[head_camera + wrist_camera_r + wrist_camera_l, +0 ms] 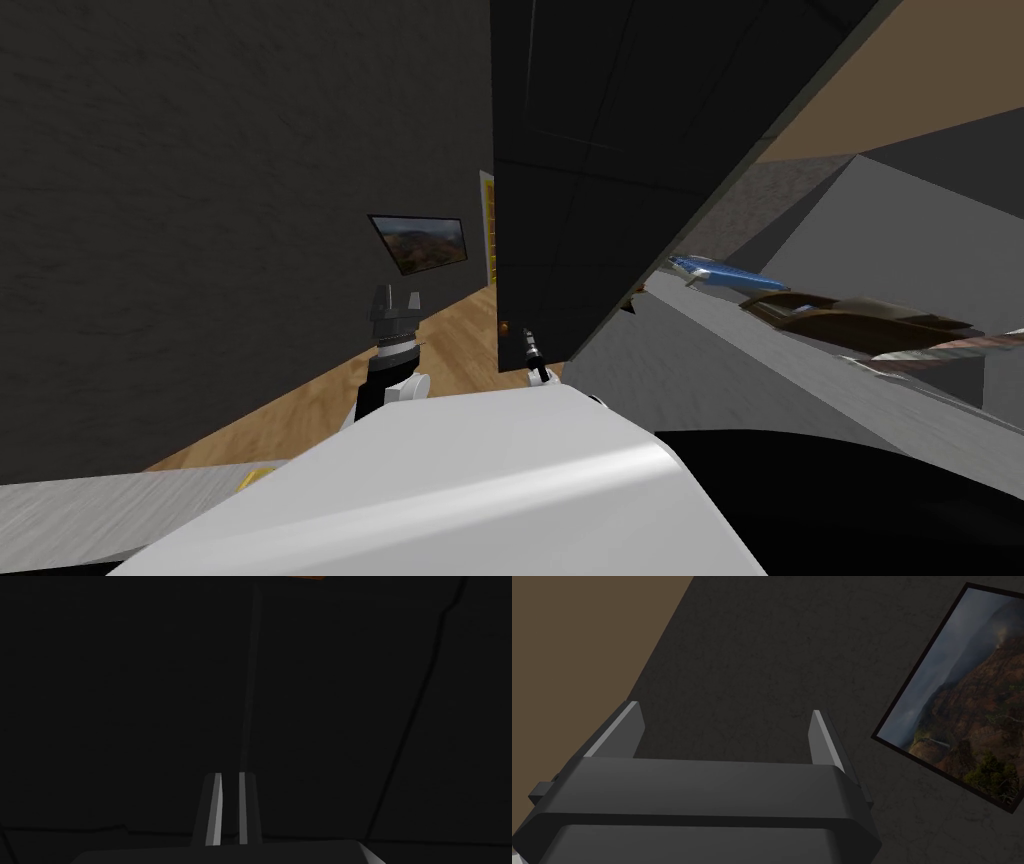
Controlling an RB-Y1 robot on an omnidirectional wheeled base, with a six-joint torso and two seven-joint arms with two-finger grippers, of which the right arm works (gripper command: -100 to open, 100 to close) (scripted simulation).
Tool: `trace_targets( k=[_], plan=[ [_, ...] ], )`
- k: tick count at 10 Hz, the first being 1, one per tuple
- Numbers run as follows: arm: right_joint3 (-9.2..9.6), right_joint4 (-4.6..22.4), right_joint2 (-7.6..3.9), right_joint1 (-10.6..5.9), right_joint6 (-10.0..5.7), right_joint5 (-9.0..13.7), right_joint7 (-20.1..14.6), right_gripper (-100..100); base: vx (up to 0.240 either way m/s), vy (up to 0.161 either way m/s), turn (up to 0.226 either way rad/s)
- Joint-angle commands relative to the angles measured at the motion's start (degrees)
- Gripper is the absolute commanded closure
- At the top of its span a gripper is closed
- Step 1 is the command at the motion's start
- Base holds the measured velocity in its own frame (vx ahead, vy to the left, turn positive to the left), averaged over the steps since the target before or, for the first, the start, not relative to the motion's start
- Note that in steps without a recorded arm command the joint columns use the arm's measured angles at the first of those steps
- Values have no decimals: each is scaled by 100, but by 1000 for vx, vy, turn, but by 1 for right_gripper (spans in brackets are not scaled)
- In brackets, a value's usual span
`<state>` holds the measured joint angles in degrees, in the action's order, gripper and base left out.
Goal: Push the door open
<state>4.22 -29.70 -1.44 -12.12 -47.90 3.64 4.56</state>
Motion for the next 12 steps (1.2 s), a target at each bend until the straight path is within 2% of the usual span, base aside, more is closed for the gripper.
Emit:
trace_targets(
  k=[1,2,4,6,7,8,10,12],
  plan=[
    [182,-162,-12,82,63,132,68,-100,-66,-86,-120],
    [276,-244,9,123,91,200,100,-100,-84,-72,-119],
    [510,-447,139,226,162,371,180,-100,-120,1,-137],
    [536,-470,161,238,170,389,189,-100,-77,42,-22],
    [647,-567,277,287,204,471,228,-100,-76,97,-60],
    [647,-567,277,287,204,471,228,-100,-98,108,-50],
    [722,-632,380,320,227,525,253,-100,-134,122,-33],
    [748,-654,423,331,234,544,262,-100,-117,163,-1]
  ],
)
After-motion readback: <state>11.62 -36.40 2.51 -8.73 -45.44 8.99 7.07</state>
